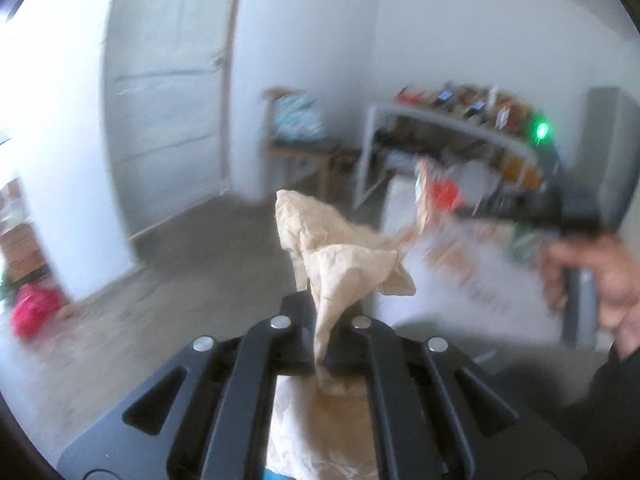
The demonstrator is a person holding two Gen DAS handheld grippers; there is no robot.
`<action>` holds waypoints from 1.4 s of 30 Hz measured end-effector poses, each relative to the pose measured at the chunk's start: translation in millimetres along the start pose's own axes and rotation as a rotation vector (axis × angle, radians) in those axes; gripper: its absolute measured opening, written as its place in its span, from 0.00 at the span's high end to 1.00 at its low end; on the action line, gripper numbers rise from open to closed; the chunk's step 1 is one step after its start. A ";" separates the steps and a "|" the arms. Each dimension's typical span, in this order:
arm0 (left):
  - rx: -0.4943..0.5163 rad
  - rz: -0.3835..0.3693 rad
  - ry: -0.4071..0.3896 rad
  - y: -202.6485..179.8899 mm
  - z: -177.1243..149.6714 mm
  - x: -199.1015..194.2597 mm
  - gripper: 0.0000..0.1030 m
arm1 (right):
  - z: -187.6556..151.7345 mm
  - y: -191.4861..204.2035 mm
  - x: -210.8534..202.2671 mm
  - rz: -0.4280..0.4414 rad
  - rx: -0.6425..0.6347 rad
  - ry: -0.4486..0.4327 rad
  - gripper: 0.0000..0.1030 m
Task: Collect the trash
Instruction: 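Carry the paper and snack bag with both grippers to the blue basket, then open the left gripper to drop the tan paper into the blue basket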
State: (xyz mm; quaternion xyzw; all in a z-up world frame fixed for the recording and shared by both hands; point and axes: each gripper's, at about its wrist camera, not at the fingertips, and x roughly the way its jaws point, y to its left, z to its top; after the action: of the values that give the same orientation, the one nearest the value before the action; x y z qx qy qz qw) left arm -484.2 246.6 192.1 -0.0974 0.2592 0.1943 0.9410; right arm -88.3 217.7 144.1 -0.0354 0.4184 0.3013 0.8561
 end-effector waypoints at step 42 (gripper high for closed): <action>-0.213 0.253 0.735 160.6 -341.7 132.2 0.45 | -212.0 176.6 137.7 0.196 -0.333 0.364 0.86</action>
State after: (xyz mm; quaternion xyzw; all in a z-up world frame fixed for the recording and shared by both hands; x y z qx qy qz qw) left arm -600.4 336.6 -180.0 -0.2250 0.5669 0.2864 0.7389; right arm -267.5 362.4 -60.9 -0.1889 0.5116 0.4362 0.7157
